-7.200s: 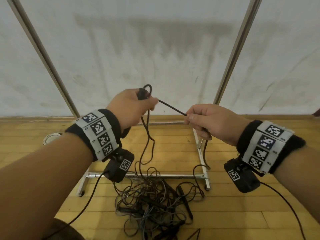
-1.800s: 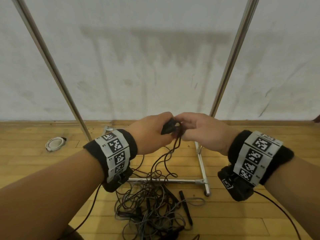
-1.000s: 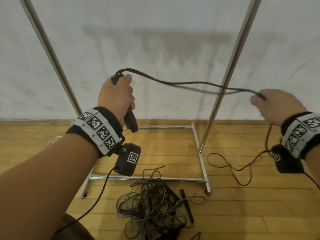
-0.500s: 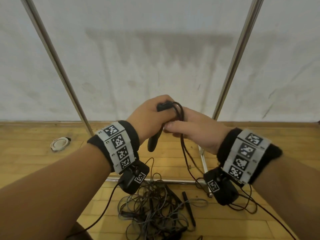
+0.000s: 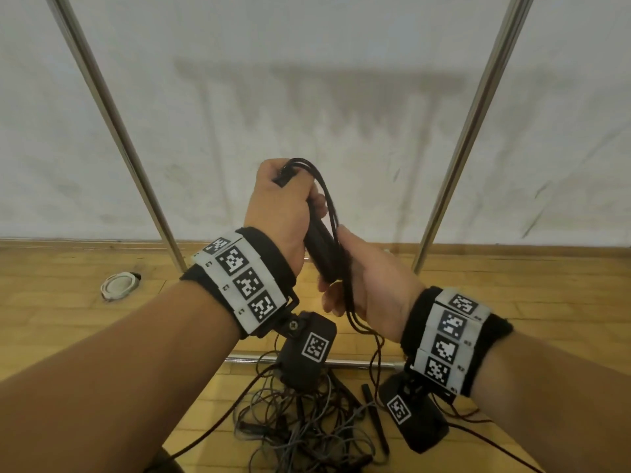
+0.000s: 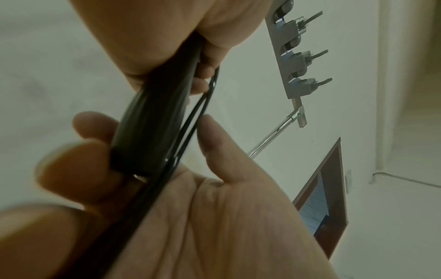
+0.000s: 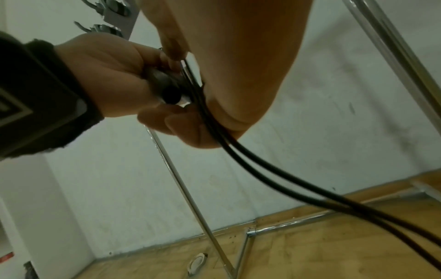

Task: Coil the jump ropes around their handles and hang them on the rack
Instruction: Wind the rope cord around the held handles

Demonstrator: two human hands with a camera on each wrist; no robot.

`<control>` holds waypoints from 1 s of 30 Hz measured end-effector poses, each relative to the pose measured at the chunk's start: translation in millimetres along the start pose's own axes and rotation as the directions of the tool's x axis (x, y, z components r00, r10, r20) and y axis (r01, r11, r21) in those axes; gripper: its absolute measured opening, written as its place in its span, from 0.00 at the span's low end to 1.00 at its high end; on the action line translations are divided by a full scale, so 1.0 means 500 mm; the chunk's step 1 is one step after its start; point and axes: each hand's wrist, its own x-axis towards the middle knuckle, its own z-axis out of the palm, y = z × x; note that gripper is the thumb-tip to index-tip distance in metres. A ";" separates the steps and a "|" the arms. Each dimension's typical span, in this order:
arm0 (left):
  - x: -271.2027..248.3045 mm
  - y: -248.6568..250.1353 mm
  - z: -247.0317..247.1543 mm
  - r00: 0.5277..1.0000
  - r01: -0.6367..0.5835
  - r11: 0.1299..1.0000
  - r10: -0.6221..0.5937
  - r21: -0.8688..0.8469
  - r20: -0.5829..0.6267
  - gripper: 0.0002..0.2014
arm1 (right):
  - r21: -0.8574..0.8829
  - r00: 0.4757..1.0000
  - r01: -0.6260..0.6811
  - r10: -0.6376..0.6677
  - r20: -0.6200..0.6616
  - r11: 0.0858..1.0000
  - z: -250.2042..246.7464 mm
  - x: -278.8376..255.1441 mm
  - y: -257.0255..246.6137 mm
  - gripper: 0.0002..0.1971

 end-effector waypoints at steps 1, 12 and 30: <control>0.000 -0.004 0.003 0.999 -0.006 1.000 0.006 0.019 -0.037 0.10 | 0.042 1.000 0.000 0.001 -0.017 0.999 0.000 0.001 0.002 0.32; -0.007 -0.031 0.006 0.997 -0.004 0.999 0.007 0.038 -0.082 0.08 | 0.079 0.949 0.000 0.024 -0.314 0.997 0.011 0.026 -0.004 0.25; -0.012 -0.012 -0.075 0.746 -0.564 0.089 -0.370 0.821 0.554 0.21 | -0.908 0.915 0.130 -0.400 -0.045 0.399 -0.044 0.040 -0.059 0.28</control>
